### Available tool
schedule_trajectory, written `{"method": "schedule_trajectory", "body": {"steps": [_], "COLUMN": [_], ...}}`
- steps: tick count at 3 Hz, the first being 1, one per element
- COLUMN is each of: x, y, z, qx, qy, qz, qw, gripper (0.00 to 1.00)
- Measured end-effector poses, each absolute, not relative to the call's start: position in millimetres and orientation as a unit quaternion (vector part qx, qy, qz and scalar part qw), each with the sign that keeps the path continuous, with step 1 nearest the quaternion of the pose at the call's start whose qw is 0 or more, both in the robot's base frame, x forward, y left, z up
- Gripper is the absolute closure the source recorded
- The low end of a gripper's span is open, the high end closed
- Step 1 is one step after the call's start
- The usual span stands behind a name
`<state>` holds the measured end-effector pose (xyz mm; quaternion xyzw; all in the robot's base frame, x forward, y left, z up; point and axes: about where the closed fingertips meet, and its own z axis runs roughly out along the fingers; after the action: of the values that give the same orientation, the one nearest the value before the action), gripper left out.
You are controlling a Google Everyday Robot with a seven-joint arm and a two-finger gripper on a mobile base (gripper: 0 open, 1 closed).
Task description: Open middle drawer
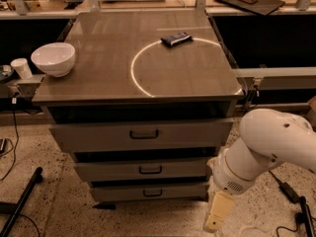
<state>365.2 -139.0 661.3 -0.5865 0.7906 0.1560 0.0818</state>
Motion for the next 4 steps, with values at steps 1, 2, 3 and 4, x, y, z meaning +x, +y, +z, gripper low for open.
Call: {"method": "schedule_trajectory", "body": {"steps": [1, 2, 3, 4], "x": [367.5, 372.9, 379.1, 399.8], "y": [-132.7, -124.5, -115.0, -84.9], "z": [651.6, 641.4, 627.4, 587.9], "qx": [-0.59, -0.597, -0.603, -0.61], "qy": [0.787, 0.781, 0.776, 0.772], "qz": [0.163, 0.166, 0.17, 0.16], "qw": [0.08, 0.077, 0.075, 0.076], "gripper": [0.0, 0.0, 0.0, 0.0]}}
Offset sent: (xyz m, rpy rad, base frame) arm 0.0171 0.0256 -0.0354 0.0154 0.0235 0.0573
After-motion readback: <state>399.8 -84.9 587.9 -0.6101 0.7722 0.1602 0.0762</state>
